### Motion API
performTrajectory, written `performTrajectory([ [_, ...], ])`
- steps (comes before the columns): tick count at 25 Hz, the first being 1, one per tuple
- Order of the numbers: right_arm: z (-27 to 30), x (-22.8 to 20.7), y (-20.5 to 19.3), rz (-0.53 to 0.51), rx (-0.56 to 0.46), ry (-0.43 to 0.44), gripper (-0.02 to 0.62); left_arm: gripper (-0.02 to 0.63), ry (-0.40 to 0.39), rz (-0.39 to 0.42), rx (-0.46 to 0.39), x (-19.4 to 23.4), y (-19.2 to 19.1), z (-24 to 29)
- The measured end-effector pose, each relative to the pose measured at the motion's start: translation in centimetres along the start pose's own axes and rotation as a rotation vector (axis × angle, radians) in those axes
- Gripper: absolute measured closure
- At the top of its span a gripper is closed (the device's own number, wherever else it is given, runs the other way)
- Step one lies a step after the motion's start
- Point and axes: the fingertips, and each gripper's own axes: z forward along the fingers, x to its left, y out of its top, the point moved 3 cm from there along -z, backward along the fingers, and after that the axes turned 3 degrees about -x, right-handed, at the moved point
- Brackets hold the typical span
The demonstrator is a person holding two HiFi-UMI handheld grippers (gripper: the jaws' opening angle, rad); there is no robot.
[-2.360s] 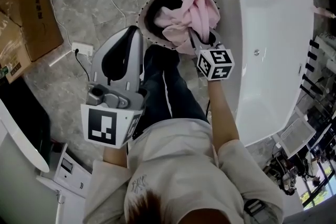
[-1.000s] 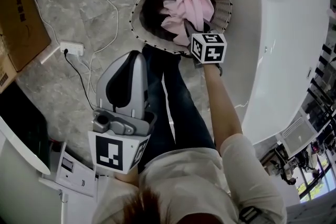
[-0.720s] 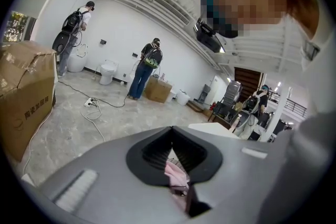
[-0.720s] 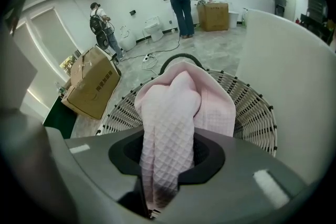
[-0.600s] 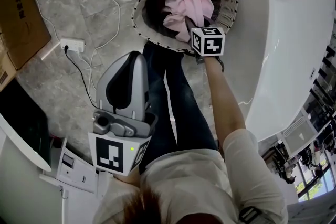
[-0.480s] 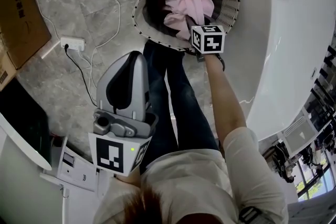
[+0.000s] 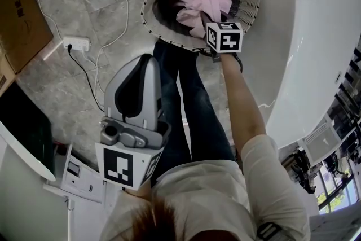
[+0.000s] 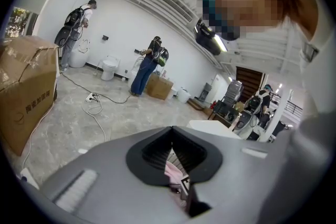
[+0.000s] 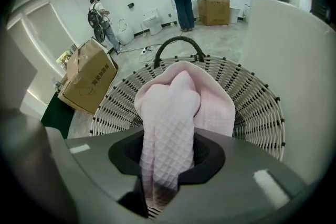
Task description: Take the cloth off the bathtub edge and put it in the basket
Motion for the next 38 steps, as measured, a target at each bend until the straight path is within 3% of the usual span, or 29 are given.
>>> performTrajectory([
  [17, -0.5, -1.1, -1.3, -0.009, 0.033, -0.046, 0.419, 0.558, -0.025, -0.002, 0.0, -1.0, -0.3, -0.3],
  [29, -2.8, -0.9, -0.3, 0.007, -0.017, -0.071, 0.42, 0.558, -0.023, -0.003, -0.017, -1.5, 0.9, -0.3],
  [38, -8.2, -0.4, 4.2, 0.056, -0.144, -0.084, 0.423, 0.558, -0.021, 0.026, -0.061, -3.6, 2.5, -1.7],
])
